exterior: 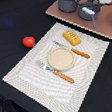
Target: Interact with the objects in diverse but meaningful ways.
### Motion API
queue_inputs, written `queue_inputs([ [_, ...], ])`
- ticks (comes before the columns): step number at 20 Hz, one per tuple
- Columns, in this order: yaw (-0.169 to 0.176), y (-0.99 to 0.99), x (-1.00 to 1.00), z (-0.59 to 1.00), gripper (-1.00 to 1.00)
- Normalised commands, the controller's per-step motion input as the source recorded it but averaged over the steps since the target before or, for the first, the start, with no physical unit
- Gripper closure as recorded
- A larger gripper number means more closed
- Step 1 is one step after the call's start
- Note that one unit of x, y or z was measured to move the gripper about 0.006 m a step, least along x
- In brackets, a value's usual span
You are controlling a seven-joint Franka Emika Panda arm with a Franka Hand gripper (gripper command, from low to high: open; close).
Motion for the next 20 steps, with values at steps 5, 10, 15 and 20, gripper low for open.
queue_inputs([
  [5,0.000,0.23,-0.48,-0.24,1.00],
  [10,0.000,0.20,-0.46,-0.16,-1.00],
  [15,0.000,0.23,-0.42,0.00,-1.00],
  [20,-0.040,0.28,-0.39,0.72,-1.00],
])
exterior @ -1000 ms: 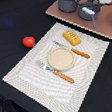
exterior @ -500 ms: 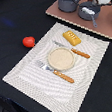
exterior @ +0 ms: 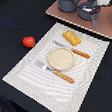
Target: Interact with the objects in diverse but meaningful ways.
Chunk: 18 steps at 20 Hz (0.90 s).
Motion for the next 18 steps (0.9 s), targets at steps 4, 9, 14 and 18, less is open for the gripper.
queue_inputs([
  [4,-0.101,0.08,-0.38,0.97,-1.00],
  [9,-0.129,-0.26,-0.31,0.61,-1.00],
  [14,-0.120,-0.67,-0.16,0.16,-1.00],
  [18,-0.108,-0.75,-0.07,0.09,-1.00],
])
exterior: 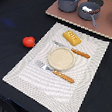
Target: Interact with the objects in diverse but meaningful ways.
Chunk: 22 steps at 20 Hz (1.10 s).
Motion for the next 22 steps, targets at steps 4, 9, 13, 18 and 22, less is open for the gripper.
queue_inputs([
  [4,-0.096,-0.78,0.00,0.04,-1.00],
  [9,-0.078,-0.78,0.00,0.01,-1.00],
  [13,-0.060,-0.62,-0.07,-0.03,-1.00],
  [18,-0.055,-0.50,-0.14,-0.20,-1.00],
  [22,-0.029,-0.35,-0.21,-0.34,-1.00],
])
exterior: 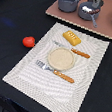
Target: Interact with the objects in diverse but meaningful ways.
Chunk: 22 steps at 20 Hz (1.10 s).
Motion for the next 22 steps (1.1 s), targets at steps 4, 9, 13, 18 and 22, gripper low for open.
queue_inputs([
  [4,-0.015,-0.30,-0.30,-0.40,-1.00],
  [9,-0.001,-0.15,-0.44,-0.45,-1.00],
  [13,0.000,-0.02,-0.60,-0.46,-1.00],
  [18,0.000,0.00,-0.68,-0.46,-1.00],
  [22,0.000,0.00,-0.73,-0.48,-1.00],
])
